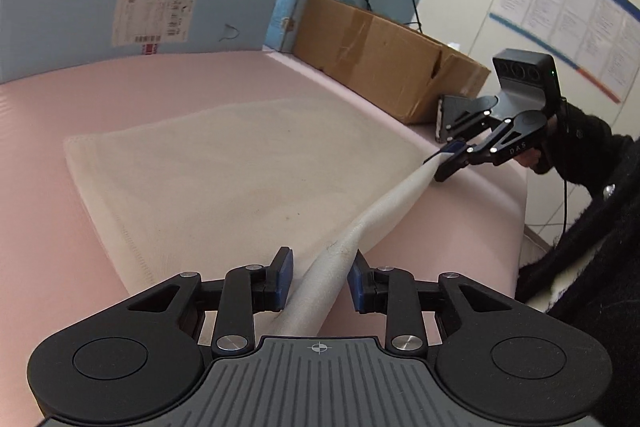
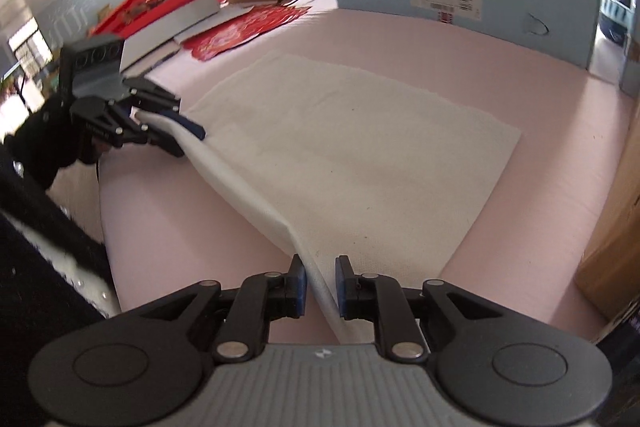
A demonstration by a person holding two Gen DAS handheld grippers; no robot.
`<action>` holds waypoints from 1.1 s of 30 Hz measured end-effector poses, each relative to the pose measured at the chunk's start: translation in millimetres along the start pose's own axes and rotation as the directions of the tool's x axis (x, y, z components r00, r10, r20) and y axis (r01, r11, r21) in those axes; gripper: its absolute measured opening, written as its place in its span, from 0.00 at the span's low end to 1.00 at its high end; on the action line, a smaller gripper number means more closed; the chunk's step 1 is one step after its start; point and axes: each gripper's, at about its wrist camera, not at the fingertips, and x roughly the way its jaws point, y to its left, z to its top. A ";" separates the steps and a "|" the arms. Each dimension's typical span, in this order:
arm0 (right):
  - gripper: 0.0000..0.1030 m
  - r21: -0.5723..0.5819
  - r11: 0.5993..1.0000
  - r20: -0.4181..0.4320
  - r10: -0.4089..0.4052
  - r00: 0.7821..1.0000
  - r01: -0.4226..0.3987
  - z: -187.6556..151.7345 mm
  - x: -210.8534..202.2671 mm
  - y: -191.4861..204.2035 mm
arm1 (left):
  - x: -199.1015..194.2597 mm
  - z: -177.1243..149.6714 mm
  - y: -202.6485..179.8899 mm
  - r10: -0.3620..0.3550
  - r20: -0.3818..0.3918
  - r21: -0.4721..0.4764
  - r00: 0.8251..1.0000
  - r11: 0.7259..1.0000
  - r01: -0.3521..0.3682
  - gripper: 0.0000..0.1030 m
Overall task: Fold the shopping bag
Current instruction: 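Hold both bag ends and fold the edge over lengthwise with both grippers, then open the left and right grippers to release the folded bag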
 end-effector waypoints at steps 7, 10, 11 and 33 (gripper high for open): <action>0.20 0.197 0.979 0.079 -0.062 0.995 0.046 -4.3 0.4 -24.0 | -9.3 1.2 8.0 0.142 0.052 -0.141 0.988 0.981 -0.134 0.29; 0.21 0.231 0.965 0.093 -0.151 0.984 0.127 -3.9 4.7 -22.0 | -10.4 0.4 0.7 0.228 0.060 -0.117 0.972 0.969 -0.220 0.30; 0.21 0.221 0.963 0.098 -0.177 0.979 0.152 -4.7 4.7 -18.4 | -9.8 -0.4 -2.8 0.245 0.060 -0.105 0.968 0.966 -0.238 0.30; 0.24 -0.011 0.822 0.185 -0.558 0.809 0.569 -17.8 34.8 36.2 | -28.1 5.5 -65.5 0.571 0.252 0.092 0.782 0.790 -0.606 0.72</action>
